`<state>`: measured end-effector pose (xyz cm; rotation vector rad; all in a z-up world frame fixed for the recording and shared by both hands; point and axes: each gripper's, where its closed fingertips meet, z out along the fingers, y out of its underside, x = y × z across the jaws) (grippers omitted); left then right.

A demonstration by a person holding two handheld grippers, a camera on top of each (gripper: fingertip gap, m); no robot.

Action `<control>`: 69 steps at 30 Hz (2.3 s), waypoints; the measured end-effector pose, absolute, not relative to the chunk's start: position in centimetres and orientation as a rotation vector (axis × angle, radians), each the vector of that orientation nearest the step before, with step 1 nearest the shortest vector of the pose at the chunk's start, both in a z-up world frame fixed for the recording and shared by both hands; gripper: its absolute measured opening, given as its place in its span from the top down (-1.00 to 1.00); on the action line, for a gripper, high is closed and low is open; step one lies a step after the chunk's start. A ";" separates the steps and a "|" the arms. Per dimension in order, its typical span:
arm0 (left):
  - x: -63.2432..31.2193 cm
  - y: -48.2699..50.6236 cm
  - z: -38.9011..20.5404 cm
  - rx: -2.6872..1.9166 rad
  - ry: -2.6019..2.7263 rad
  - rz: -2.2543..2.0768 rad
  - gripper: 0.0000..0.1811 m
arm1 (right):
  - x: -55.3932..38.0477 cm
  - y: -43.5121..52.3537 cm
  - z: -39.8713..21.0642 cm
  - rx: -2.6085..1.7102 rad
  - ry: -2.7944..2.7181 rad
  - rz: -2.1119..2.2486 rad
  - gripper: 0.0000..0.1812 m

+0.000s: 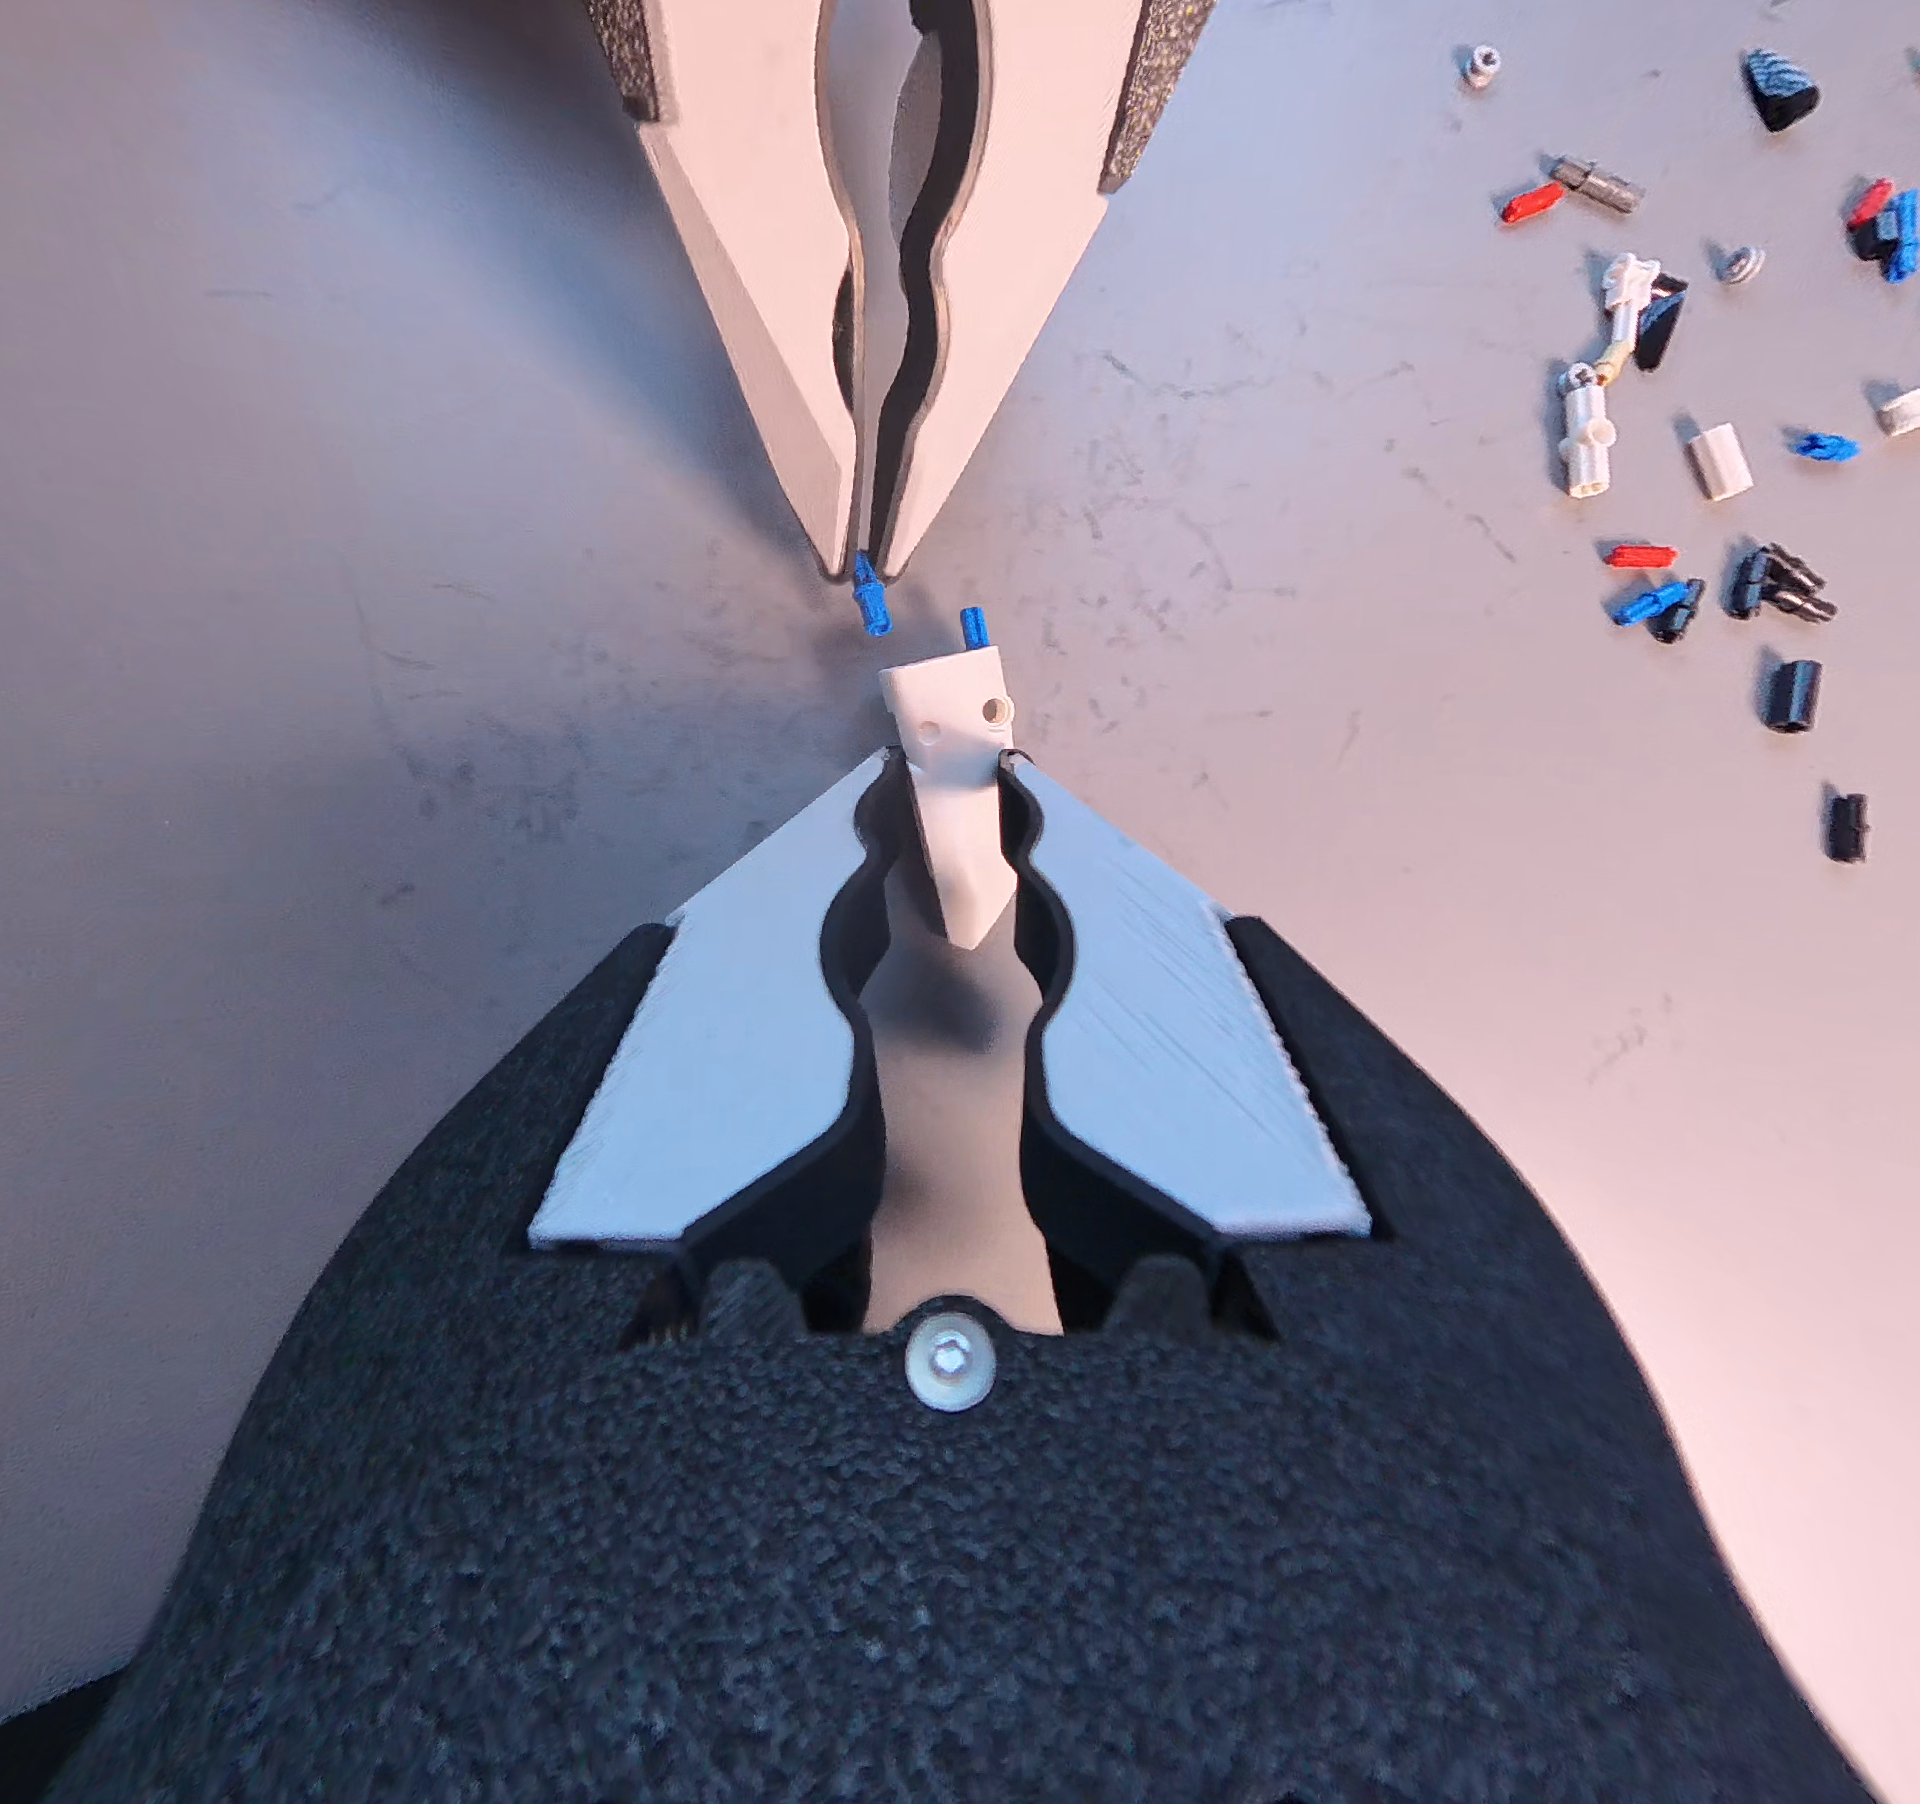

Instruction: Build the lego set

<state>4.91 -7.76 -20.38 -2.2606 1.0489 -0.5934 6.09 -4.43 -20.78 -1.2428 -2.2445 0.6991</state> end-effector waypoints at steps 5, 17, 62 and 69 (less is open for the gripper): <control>5.1 -7.5 -20.6 -2.266 1.038 -0.589 0.96 | 6.0 -4.5 -20.8 -1.240 -2.236 0.630 0.81; 5.0 -7.2 -20.7 -2.259 1.009 -0.577 0.96 | 5.9 -4.5 -20.9 -1.278 -2.192 0.640 0.80; 4.7 -7.4 -20.6 -2.206 0.953 -0.606 0.96 | 5.7 -4.8 -21.3 -1.299 -2.286 0.840 0.75; 4.7 -7.3 -20.6 -2.206 0.945 -0.606 0.96 | 5.8 -4.7 -21.2 -1.290 -2.270 0.860 0.69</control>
